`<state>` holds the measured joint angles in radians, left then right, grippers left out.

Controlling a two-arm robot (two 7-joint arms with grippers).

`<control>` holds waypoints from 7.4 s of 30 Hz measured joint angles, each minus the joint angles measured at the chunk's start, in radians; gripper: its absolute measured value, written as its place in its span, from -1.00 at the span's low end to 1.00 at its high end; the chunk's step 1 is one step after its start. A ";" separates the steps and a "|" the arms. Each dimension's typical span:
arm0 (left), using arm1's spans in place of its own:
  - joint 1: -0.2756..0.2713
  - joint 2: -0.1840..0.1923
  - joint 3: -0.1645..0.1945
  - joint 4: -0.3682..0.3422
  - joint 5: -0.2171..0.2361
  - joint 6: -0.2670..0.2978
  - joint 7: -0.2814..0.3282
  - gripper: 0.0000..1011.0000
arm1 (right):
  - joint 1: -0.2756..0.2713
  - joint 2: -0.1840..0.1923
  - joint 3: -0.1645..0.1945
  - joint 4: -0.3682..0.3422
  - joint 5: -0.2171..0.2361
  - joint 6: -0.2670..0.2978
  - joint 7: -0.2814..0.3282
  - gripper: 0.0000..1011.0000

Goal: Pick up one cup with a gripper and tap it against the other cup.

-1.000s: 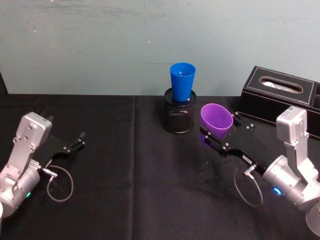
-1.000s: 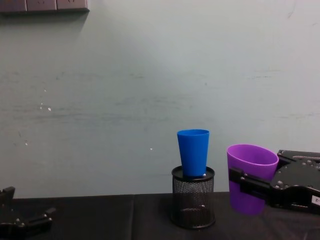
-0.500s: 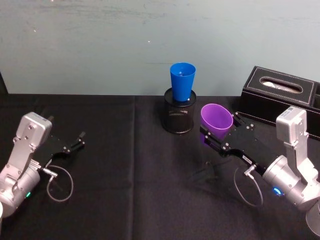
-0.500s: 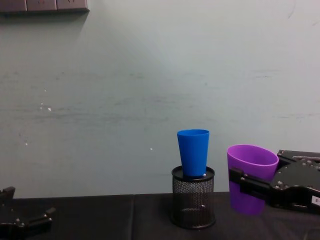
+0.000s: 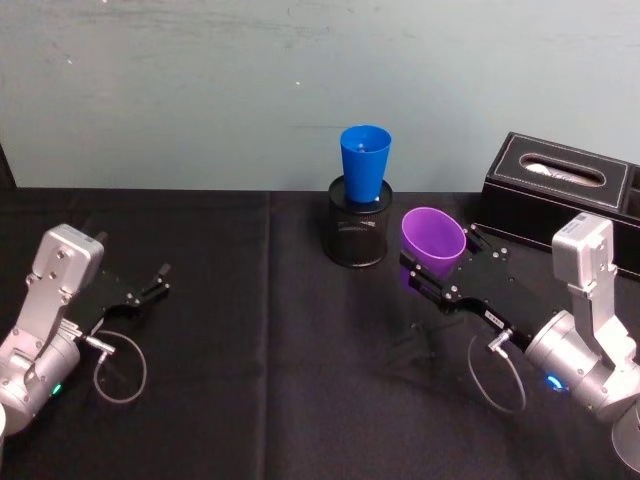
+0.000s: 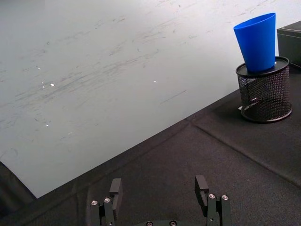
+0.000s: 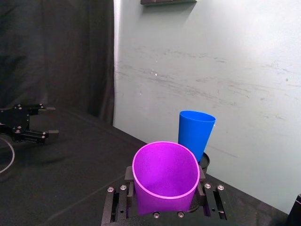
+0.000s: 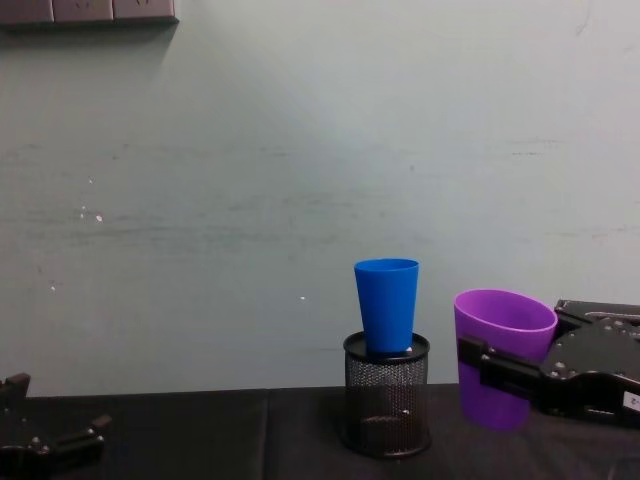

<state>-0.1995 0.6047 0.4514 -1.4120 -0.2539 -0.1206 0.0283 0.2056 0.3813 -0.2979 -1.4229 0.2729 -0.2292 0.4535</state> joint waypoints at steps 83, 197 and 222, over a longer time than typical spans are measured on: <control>0.000 0.000 0.000 0.000 0.000 0.000 0.000 1.00 | 0.187 -0.100 -0.031 0.164 -0.034 0.059 -0.035 0.44; 0.000 0.000 0.000 0.000 0.000 0.000 0.000 1.00 | 0.437 -0.217 -0.034 0.560 -0.008 -0.105 0.085 0.44; 0.000 0.000 0.000 0.000 0.000 0.000 0.000 1.00 | 0.311 -0.154 -0.034 0.348 0.020 -0.026 0.060 0.44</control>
<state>-0.1995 0.6047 0.4514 -1.4120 -0.2539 -0.1206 0.0283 0.5161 0.2269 -0.3322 -1.0751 0.2929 -0.2555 0.5130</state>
